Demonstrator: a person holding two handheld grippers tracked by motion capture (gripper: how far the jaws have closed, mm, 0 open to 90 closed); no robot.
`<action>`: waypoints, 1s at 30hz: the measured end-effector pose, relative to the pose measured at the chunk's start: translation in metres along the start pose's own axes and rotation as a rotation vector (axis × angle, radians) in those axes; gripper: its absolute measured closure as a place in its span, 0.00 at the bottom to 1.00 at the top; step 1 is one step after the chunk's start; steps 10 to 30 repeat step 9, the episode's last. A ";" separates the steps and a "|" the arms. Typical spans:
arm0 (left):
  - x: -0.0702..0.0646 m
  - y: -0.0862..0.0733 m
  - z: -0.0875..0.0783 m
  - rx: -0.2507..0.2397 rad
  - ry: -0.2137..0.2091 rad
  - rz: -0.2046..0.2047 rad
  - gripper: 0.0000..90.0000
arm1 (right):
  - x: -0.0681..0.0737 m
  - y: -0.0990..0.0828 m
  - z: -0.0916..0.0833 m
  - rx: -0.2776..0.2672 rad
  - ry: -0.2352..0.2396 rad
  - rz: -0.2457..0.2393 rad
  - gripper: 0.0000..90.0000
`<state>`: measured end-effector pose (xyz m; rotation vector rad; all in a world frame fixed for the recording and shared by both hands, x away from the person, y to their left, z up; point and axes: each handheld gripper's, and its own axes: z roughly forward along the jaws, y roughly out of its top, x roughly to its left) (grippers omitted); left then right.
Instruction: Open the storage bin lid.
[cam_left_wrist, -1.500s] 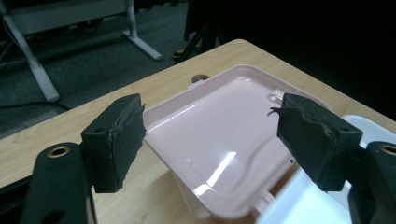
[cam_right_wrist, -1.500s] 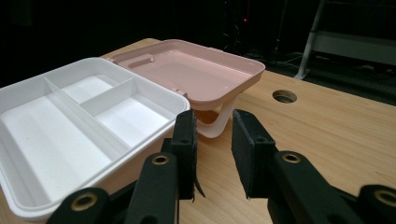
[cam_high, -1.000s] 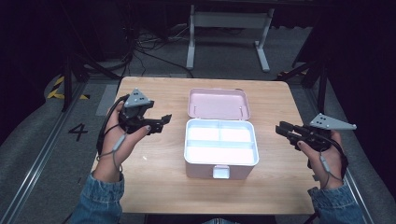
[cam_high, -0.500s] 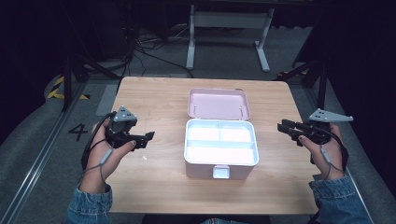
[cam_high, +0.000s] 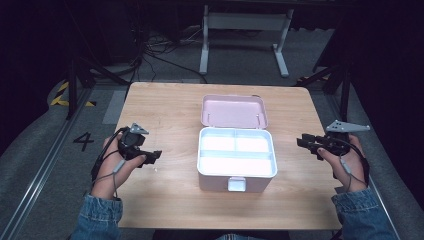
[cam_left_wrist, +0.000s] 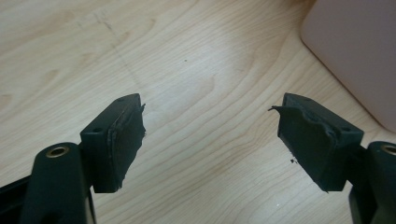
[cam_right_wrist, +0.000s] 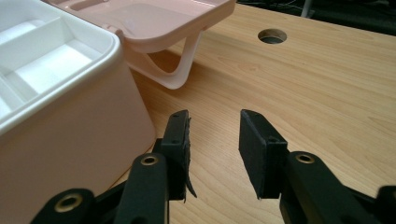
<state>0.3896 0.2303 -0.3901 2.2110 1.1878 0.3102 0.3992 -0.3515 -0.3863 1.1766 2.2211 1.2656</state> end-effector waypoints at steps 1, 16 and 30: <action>0.002 -0.001 0.002 -0.010 -0.032 -0.020 0.26 | -0.001 -0.001 0.000 0.003 0.001 0.004 0.71; 0.001 0.001 0.003 -0.036 -0.039 -0.025 0.25 | -0.005 -0.005 0.004 0.008 -0.022 0.030 0.63; 0.001 0.001 0.003 -0.036 -0.039 -0.025 0.25 | -0.005 -0.005 0.004 0.008 -0.022 0.030 0.63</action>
